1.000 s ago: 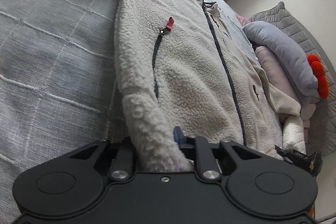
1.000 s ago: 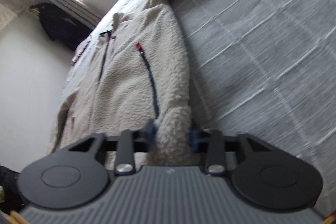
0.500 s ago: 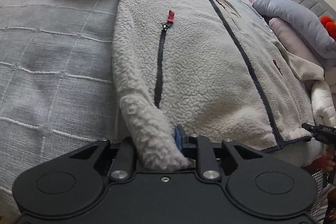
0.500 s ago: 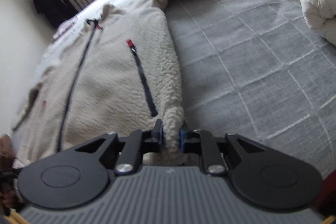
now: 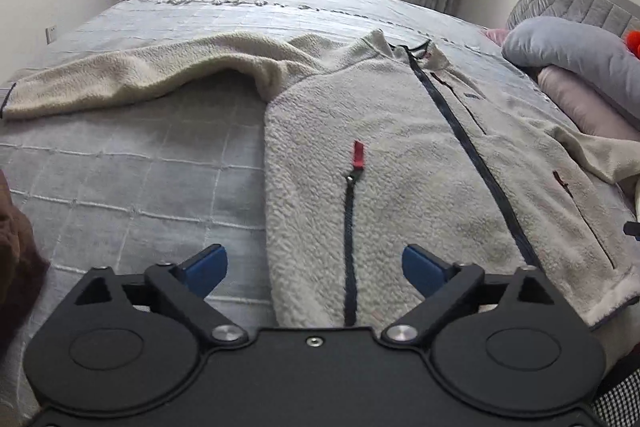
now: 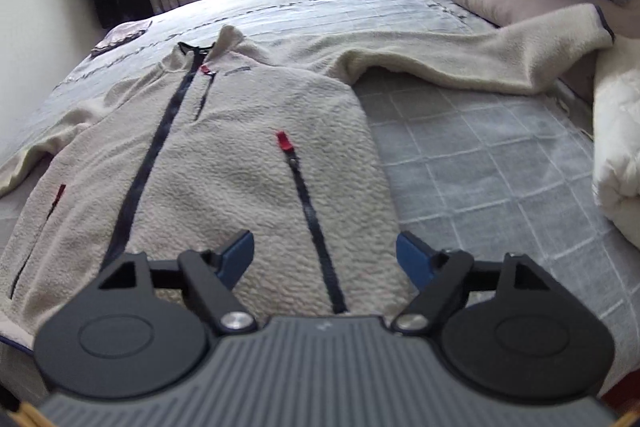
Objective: Fold large clothes
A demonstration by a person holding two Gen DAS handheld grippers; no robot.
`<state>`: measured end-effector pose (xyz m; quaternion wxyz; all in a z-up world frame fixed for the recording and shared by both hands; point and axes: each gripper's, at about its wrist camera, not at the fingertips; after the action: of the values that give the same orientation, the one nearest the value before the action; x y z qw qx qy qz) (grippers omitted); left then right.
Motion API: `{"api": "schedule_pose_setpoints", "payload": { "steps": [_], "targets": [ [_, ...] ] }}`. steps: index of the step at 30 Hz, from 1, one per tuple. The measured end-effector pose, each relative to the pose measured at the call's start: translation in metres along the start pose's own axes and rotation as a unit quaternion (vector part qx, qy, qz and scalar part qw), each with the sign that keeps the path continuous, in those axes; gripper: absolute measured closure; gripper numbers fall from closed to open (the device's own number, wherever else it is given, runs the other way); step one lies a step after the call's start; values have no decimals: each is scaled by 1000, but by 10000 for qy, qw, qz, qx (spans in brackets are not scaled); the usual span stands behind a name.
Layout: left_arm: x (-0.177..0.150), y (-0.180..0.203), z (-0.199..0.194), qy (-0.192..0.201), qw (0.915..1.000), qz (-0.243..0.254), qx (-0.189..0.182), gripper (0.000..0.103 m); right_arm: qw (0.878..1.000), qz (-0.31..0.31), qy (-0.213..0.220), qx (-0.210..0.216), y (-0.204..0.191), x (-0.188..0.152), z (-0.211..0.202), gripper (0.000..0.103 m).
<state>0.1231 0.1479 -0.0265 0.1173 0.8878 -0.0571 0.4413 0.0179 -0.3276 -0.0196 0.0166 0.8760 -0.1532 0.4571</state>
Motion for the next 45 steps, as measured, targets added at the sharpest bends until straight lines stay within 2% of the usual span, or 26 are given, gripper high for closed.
{"api": "schedule_pose_setpoints", "payload": {
  "steps": [2, 7, 12, 16, 19, 22, 26, 31, 32, 33, 34, 35, 36, 37, 39, 40, 42, 44, 45],
  "targets": [
    [10, -12, 8, 46, 9997, -65, 221, 1, 9999, -152, -4, 75, -13, 5, 9, 17],
    [38, -54, 27, 163, 9954, -226, 916, 1, 9994, -330, -89, 89, -34, 18, 37, 13],
    [69, -107, 47, 268, 9867, -672, 1456, 1, 9989, -430, -196, 78, -50, 27, 64, 13],
    [87, -152, 65, 335, 9774, -1203, 1707, 1, 9987, -444, -218, 129, -59, 36, 82, 11],
    [94, -185, 74, 323, 9666, -1643, 1942, 1, 9984, -484, -205, 185, -67, 45, 94, 11],
    [95, -214, 84, 403, 9596, -1982, 1955, 1, 9978, -586, -184, 249, -75, 54, 105, 9],
    [94, -249, 104, 428, 9455, -2484, 2063, 1, 9966, -766, -217, 230, -87, 61, 125, 9],
    [99, -285, 136, 558, 9204, -3130, 2274, 4, 9955, -844, -317, 282, -98, 61, 146, 9],
    [98, -292, 142, 594, 9140, -3280, 2313, 11, 9954, -842, -346, 295, -99, 60, 150, 9],
    [98, -297, 146, 686, 9069, -3390, 2406, 13, 9953, -842, -380, 303, -100, 60, 154, 9],
    [98, -302, 149, 819, 9015, -3411, 2533, 22, 9951, -841, -416, 304, -102, 60, 157, 9],
    [100, -304, 151, 917, 8984, -3346, 2692, 38, 9949, -845, -440, 319, -104, 61, 161, 9],
    [103, -307, 155, 960, 8951, -3255, 2891, 46, 9946, -867, -445, 357, -107, 62, 166, 9],
    [106, -310, 158, 958, 8921, -3182, 3061, 59, 9941, -909, -422, 413, -113, 64, 170, 9],
    [110, -316, 161, 994, 8880, -3097, 3250, 81, 9931, -971, -309, 589, -130, 71, 179, 9],
    [112, -317, 159, 1048, 8866, -3081, 3286, 88, 9922, -986, -235, 729, -141, 74, 183, 9],
    [119, -313, 146, 1440, 8756, -2998, 3503, 91, 9888, -993, -119, 1104, -167, 81, 194, 10],
    [127, -306, 134, 1941, 8737, -2625, 3606, 91, 9831, -1010, -53, 1529, -197, 85, 208, 12],
    [130, -308, 132, 2063, 8751, -2556, 3553, 91, 9791, -1052, -37, 1743, -215, 87, 216, 14]
  ]
}}
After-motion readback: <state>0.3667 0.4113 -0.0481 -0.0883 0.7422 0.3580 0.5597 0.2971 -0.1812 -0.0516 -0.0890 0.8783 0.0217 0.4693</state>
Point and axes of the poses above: each gripper's, at about its wrist camera, not at the fingertips, and z roughly the way its jaws point, y to its right, x to its top, and after that the axes turned 9 degrees about y, right-handed
